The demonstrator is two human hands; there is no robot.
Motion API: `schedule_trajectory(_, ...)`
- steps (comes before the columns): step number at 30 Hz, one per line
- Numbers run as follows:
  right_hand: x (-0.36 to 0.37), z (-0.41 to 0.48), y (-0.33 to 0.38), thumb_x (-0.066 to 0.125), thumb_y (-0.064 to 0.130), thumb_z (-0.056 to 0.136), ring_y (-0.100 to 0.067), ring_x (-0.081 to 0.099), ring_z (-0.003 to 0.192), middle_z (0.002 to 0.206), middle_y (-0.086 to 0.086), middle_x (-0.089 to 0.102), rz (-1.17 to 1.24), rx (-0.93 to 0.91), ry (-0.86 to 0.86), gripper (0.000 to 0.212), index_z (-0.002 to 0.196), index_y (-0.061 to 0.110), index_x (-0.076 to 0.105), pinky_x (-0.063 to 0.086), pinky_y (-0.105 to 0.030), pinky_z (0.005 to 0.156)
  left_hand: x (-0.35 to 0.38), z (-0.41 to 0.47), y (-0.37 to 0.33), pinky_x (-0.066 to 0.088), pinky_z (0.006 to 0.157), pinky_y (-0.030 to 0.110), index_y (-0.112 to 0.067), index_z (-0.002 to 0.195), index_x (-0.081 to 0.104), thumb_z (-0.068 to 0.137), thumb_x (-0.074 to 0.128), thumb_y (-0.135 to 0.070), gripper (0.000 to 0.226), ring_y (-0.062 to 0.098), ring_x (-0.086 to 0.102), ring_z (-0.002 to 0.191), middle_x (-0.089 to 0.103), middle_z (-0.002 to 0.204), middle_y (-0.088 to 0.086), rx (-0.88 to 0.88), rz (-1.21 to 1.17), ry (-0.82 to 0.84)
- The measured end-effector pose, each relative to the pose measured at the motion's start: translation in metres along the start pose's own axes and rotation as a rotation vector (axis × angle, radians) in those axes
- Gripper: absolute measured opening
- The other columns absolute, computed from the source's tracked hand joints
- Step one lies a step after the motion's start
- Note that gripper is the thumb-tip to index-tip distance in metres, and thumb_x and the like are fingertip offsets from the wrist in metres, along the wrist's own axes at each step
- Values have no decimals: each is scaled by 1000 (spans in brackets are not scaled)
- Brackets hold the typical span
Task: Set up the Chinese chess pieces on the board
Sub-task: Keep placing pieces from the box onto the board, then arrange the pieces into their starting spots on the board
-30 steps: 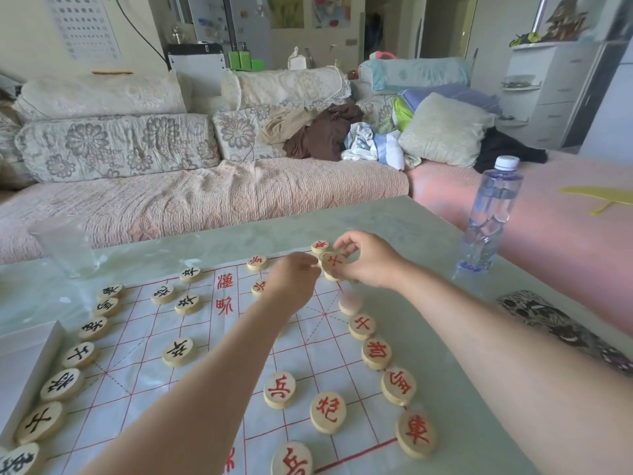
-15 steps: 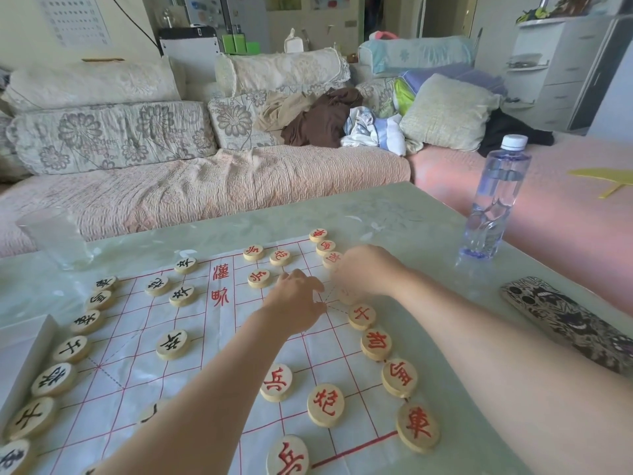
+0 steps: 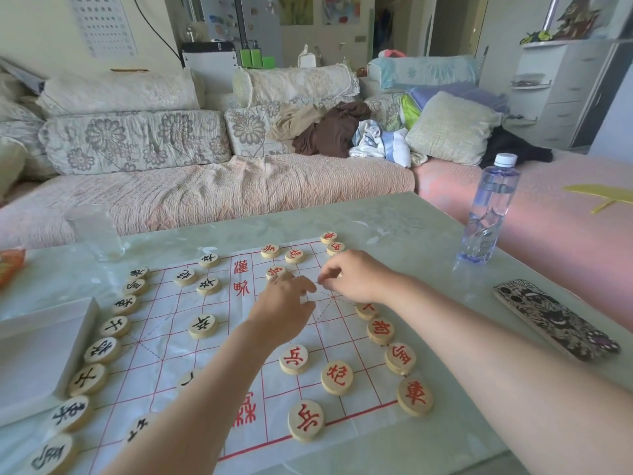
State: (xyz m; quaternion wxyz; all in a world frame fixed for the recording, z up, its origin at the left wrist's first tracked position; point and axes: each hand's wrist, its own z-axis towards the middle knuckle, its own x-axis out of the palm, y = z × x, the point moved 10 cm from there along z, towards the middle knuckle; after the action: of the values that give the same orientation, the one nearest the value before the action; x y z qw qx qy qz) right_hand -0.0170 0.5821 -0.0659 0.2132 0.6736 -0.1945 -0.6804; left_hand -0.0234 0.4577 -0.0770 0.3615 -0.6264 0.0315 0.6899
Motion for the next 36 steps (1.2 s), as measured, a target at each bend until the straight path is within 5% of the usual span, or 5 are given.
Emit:
schedule_trajectory(18, 79, -107, 122, 68, 26, 91, 13, 55, 79, 110, 16, 69, 32, -164, 183, 19, 109, 28, 73, 36, -4, 68, -79, -151, 59, 38, 71, 21, -31, 106, 61, 89, 59, -26, 18, 7, 48, 88, 51, 96, -14, -31, 65, -22)
schedule_trajectory(23, 117, -118, 161, 74, 34, 82, 13, 51, 69, 102, 22, 66, -6, -188, 271, 23, 104, 34, 69, 36, -13, 64, -97, -192, 96, 41, 78, 22, -36, 106, 59, 87, 60, -25, 22, 5, 48, 91, 52, 98, -17, -70, 84, 23)
schedule_trajectory(29, 147, -119, 188, 75, 66, 65, -7, 58, 95, 103, 18, 60, -237, -185, 248, 55, 108, 36, 61, 48, -29, 80, -91, -226, 118, 36, 68, 9, -37, 105, 60, 83, 63, -26, 25, -2, 49, 81, 53, 98, -18, -109, 21, 103)
schedule_trajectory(33, 166, -115, 190, 72, 66, 65, -8, 58, 91, 94, 15, 60, -284, -200, 249, 48, 98, 33, 61, 48, -30, 76, -84, -238, 126, 50, 78, 29, -39, 107, 57, 81, 66, -28, 30, 3, 55, 81, 53, 97, -20, -149, -15, 141)
schedule_trajectory(36, 174, -115, 189, 72, 59, 72, 0, 58, 92, 100, 19, 63, -175, -218, 319, 40, 103, 35, 64, 49, -26, 80, -81, -244, 127, 47, 71, 21, -39, 107, 55, 83, 66, -31, 28, 4, 56, 78, 52, 96, -20, -148, -32, 131)
